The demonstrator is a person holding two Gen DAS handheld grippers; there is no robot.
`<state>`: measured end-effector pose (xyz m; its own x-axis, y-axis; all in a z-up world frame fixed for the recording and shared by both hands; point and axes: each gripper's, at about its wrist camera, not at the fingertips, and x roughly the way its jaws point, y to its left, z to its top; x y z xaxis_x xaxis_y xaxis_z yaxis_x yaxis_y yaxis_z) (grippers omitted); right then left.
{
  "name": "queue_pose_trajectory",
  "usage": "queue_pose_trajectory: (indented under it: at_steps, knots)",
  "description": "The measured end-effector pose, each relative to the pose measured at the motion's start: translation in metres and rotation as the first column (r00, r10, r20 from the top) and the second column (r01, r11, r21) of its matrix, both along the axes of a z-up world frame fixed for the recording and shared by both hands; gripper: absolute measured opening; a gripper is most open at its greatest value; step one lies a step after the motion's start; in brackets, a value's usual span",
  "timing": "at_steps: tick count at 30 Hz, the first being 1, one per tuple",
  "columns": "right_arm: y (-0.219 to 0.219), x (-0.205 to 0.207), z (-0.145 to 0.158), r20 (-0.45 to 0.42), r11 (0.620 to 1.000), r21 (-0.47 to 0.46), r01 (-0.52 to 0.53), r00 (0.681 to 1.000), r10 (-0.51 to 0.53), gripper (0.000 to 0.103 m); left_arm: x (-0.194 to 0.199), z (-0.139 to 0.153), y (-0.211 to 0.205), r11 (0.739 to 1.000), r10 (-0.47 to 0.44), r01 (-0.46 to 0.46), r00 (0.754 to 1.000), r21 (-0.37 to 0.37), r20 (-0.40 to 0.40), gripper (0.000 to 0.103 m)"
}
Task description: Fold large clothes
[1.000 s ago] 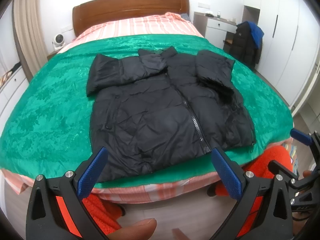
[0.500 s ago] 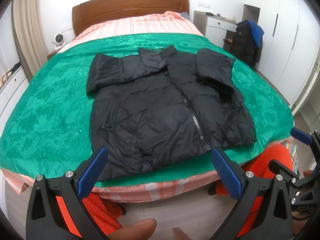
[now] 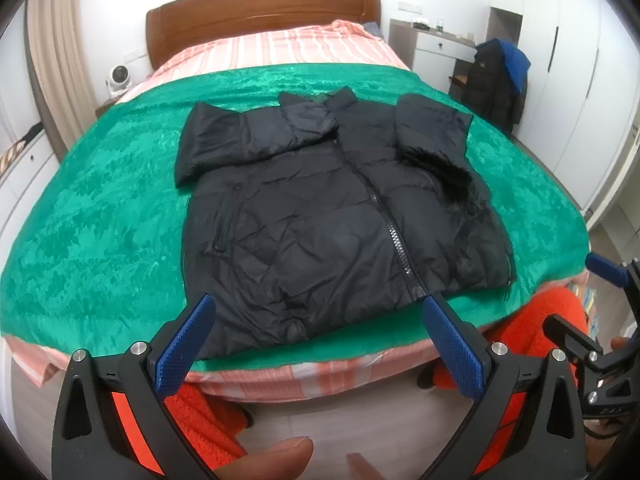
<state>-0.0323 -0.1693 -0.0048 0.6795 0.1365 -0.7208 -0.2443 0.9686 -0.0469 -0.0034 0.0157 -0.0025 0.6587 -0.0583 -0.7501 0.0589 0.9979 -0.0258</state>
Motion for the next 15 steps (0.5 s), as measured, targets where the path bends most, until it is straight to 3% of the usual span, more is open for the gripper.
queue_pose_trajectory:
  at_steps: [15]
  knots:
    - [0.0042,0.0022,-0.0043,-0.018,1.0,-0.011,-0.005,1.0,0.004,0.103,0.0025,-0.0062,0.002,1.0,0.004,-0.004,1.0,0.005,-0.021,0.103]
